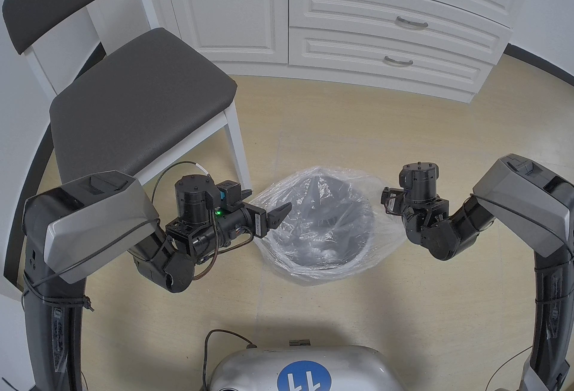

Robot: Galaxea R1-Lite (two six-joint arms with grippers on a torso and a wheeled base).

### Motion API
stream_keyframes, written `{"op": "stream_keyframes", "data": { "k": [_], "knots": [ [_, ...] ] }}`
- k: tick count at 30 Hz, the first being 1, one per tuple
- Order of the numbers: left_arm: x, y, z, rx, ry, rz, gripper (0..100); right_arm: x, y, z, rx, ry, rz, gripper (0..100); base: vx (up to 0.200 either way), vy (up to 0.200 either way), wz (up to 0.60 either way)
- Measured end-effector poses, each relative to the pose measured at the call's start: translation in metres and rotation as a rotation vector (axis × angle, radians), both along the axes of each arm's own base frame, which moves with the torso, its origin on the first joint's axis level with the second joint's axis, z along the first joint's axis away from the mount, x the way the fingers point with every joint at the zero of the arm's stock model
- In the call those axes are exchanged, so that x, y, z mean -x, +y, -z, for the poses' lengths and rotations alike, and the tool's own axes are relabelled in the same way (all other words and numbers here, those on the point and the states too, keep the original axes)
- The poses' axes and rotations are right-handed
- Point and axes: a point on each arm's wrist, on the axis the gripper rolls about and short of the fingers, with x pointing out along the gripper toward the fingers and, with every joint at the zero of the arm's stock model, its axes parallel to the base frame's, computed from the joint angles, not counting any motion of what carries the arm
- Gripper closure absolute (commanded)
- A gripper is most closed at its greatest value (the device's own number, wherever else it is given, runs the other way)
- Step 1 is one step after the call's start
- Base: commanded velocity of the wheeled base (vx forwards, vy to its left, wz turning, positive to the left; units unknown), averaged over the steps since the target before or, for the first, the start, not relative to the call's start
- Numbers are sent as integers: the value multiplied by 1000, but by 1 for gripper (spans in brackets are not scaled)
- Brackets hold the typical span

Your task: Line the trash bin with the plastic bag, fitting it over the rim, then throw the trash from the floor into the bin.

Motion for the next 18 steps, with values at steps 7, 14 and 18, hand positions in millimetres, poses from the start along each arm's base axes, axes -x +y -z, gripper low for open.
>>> {"op": "stream_keyframes", "data": {
  "k": [7,14,18],
  "knots": [
    [-16,15,10,-5,9,-46,0,-13,-9,10,-13,4,12,0,0,0,0],
    [-33,19,11,5,-18,-92,0,-21,-11,18,-32,1,20,0,0,0,0],
    [-41,17,14,6,-36,-144,0,-24,-9,25,-69,3,-1,0,0,0,0]
  ]
}}
